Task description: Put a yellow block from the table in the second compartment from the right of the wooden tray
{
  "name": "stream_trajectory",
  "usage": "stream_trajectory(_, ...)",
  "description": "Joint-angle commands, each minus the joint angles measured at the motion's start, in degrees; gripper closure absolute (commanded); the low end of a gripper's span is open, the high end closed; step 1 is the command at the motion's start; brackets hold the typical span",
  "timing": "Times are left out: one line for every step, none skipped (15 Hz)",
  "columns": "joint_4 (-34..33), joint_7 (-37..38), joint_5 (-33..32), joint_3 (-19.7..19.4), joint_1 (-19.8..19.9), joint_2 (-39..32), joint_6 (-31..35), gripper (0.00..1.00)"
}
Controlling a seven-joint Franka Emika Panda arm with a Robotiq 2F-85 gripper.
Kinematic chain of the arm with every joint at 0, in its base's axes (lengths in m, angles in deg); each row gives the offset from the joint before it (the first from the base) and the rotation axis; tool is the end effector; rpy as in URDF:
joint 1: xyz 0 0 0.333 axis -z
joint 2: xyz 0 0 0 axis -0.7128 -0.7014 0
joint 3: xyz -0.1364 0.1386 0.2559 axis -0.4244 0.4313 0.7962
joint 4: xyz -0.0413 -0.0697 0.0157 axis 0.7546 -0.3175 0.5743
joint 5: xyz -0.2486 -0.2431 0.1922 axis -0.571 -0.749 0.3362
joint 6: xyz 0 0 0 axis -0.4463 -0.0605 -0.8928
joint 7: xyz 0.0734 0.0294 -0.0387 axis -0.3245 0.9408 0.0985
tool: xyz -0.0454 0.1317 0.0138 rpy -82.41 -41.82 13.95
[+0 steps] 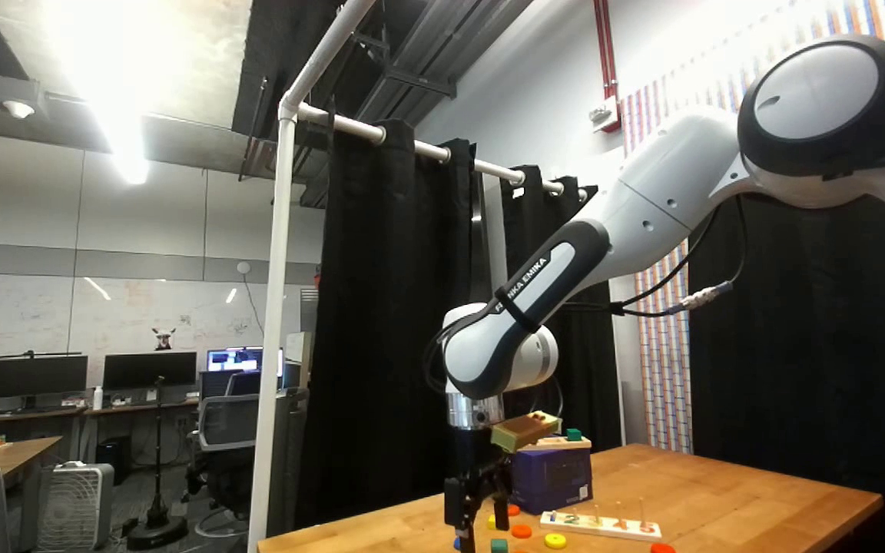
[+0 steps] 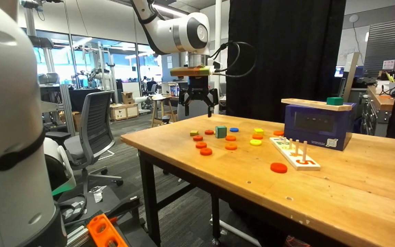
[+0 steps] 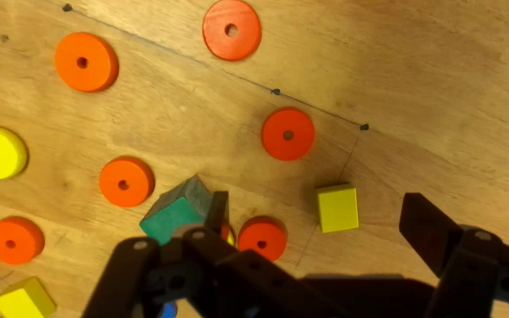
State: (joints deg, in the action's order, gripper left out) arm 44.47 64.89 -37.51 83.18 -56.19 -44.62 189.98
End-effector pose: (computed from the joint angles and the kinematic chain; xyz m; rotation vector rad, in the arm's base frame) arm 0.5136 0.2065 0.3063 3.0214 0.7516 -0.0432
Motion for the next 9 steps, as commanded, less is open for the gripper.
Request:
stream_trajectory(0.7,-1.9,0.2,0.5,-0.7,-1.2,3.5,0.00)
stream_trajectory(0.8,-2.1,0.3,0.6,-0.7,-1.6,3.8,0.00)
stream_trajectory(1.1,-2.5,0.5,0.7,-0.8,-1.9,4.5,0.00)
stream_trajectory(1.4,-2.8,0.5,0.7,-0.8,-2.2,5.1,0.00)
stream_trajectory(1.5,-3.0,0.4,0.7,-0.7,-2.7,5.6,0.00)
stream_trajectory(1.5,-3.2,0.2,0.6,-0.7,-3.2,6.0,0.00)
stream_trajectory(1.2,-3.4,0.1,0.6,-0.7,-3.8,6.3,0.00)
stream_trajectory(0.8,-3.8,0.1,0.6,-0.6,-4.4,6.4,0.00)
stream_trajectory(0.3,-4.0,0.1,0.6,-0.7,-5.2,6.5,0.00)
